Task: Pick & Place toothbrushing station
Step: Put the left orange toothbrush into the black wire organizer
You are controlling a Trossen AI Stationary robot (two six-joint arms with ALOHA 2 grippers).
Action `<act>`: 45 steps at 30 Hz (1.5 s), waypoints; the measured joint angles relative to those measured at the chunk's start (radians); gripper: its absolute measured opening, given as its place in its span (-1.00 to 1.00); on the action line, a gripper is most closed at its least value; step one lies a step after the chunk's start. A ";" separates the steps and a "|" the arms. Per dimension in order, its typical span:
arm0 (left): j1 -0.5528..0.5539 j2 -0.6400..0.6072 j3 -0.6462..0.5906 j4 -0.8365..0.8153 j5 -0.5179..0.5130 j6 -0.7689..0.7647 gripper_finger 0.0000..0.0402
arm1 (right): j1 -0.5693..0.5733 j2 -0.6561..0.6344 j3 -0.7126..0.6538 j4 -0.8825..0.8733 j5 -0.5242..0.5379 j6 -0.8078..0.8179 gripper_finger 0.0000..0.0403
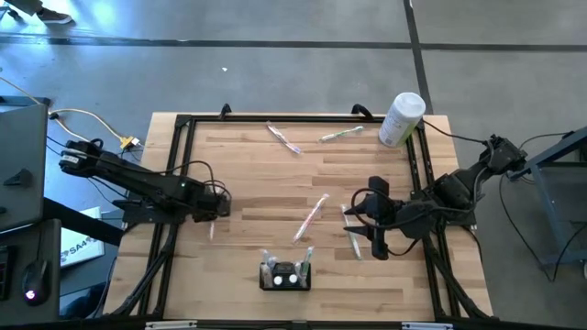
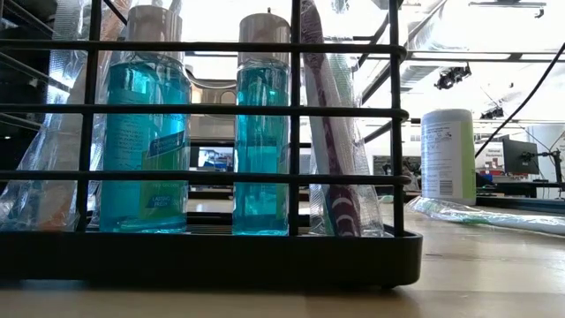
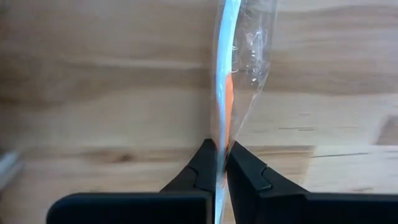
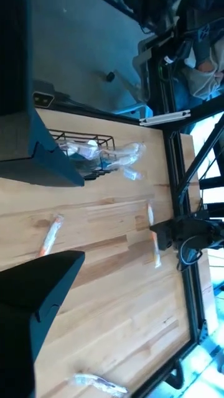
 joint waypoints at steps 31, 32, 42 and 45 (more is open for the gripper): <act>-0.150 0.010 0.857 0.285 -0.514 1.355 -0.95 | 0.000 0.001 0.000 0.580 0.115 -0.410 -0.15; -0.163 0.019 0.857 0.351 -0.491 1.404 -0.95 | 0.000 0.001 0.000 0.593 0.115 -0.432 -0.15; -0.203 0.178 0.856 0.654 -0.301 1.554 -0.95 | -0.073 0.006 0.000 0.632 0.096 -0.408 -0.10; -0.203 0.221 0.856 0.697 -0.266 1.555 -0.95 | -0.102 0.006 0.000 0.634 0.062 -0.368 -0.03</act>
